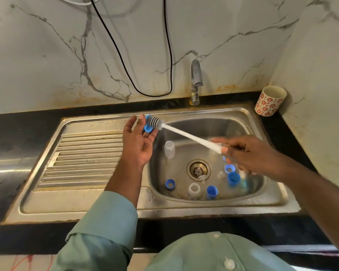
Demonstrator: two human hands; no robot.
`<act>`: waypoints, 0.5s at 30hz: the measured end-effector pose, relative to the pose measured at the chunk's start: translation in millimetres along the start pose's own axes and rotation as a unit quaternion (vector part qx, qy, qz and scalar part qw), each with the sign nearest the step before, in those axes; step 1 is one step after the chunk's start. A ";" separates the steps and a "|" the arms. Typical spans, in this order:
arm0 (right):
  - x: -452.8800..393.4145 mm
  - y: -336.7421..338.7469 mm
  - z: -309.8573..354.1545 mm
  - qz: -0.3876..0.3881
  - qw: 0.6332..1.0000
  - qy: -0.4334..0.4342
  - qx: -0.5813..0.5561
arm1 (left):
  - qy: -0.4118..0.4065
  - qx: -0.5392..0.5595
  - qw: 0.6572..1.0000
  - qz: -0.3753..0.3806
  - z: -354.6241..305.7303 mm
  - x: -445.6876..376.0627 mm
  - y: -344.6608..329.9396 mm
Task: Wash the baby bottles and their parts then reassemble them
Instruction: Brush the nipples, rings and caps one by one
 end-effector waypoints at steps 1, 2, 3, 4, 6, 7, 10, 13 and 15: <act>0.9 -2.1 -4.0 0.002 1.000 -0.016 0.004 | 0.004 -0.006 1.000 0.013 -2.6 0.3 -0.2; 3.9 -4.2 -5.4 0.024 0.999 -0.014 0.029 | 0.009 -0.011 1.000 0.021 -3.9 -0.3 2.5; 9.5 -5.3 -3.8 0.060 0.997 -0.013 0.037 | 0.021 -0.009 0.999 0.027 -2.7 -1.4 6.2; 13.9 -4.6 -1.8 0.096 0.995 -0.015 0.014 | 0.033 -0.003 0.999 0.035 -0.5 -2.1 9.4; 14.2 2.2 -3.5 0.099 0.993 -0.037 -0.052 | 0.044 -0.004 0.998 0.055 4.1 -1.1 12.8; 10.2 7.8 -9.9 0.054 0.997 -0.037 -0.047 | 0.045 -0.014 0.997 0.059 7.4 0.0 12.4; 4.2 6.1 -18.5 -0.055 0.984 0.038 0.164 | 0.023 -0.061 0.998 0.023 12.6 -0.8 18.1; 13.3 -8.9 -15.4 -0.021 0.969 0.095 0.227 | 0.024 -0.067 0.997 -0.005 18.8 -3.3 28.3; 8.7 -3.0 -17.1 -0.034 0.983 0.041 0.175 | 0.023 -0.067 0.997 -0.004 18.9 -3.4 30.8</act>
Point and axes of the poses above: each hand's wrist, its own x-axis away from the middle knuckle, its own y-axis out of the back of the hand, z = x × y, the point moved 5 cm from there along -x, towards the middle knuckle, and after that the axes turned 15 degrees about -z, right-handed, at the moved point
